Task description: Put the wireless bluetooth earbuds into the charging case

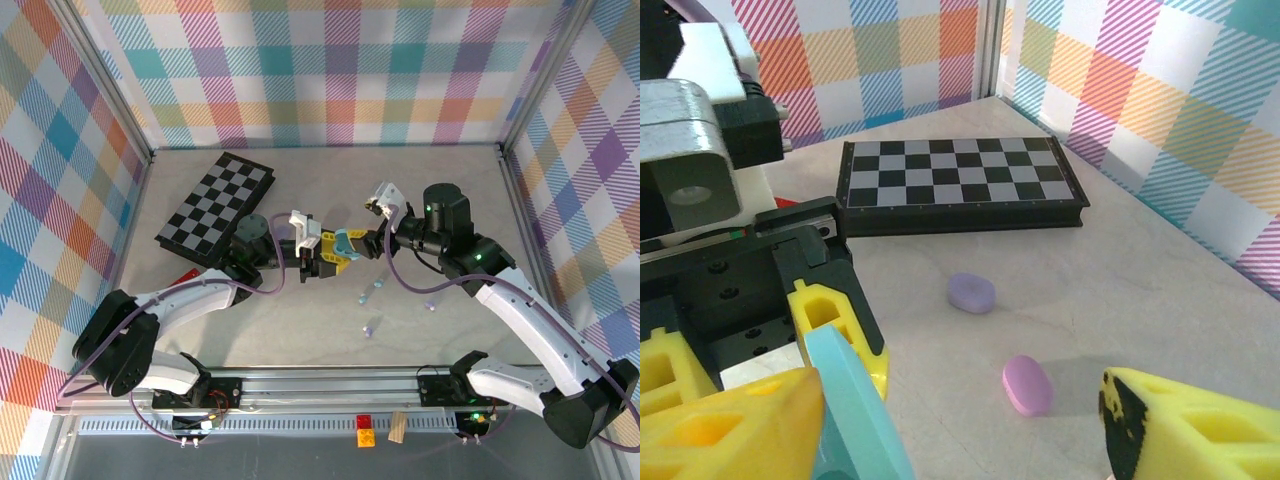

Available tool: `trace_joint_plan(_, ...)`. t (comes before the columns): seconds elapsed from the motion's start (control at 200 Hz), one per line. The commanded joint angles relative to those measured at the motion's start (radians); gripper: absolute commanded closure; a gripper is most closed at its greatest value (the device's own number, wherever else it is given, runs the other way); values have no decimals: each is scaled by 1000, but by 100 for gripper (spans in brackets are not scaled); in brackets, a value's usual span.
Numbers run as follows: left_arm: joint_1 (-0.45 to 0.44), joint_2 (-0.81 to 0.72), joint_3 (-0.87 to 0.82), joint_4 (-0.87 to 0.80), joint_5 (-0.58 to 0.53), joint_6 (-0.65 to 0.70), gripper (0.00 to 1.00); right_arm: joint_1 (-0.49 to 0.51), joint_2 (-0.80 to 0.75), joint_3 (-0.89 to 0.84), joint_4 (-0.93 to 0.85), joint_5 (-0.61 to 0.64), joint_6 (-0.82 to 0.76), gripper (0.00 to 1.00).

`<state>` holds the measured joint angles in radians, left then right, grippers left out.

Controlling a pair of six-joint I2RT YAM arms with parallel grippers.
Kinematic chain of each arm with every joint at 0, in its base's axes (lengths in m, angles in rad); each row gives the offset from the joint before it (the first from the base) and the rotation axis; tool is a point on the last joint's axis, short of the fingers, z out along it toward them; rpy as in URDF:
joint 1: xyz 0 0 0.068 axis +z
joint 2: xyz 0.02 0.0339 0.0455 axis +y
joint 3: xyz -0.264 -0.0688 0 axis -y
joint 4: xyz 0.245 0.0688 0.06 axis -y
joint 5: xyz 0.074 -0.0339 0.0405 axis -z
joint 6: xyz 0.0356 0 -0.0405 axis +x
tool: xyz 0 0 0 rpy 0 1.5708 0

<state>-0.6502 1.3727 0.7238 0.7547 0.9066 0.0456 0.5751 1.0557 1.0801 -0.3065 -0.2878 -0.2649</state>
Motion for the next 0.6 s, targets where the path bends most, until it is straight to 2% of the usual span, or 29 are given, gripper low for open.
trace_joint_plan(0.0,-2,-47,3,30,61,30,75,-15,11,1,0,18,20,33)
trace_joint_plan(0.165,-2,-52,3,21,57,34,75,-14,24,15,-23,-36,-7,41)
trace_joint_plan(0.265,0,-50,4,19,54,34,75,-15,29,23,-59,-85,-33,42)
trace_joint_plan(0.595,4,-44,5,15,43,34,75,-17,21,31,-95,-132,-57,44)
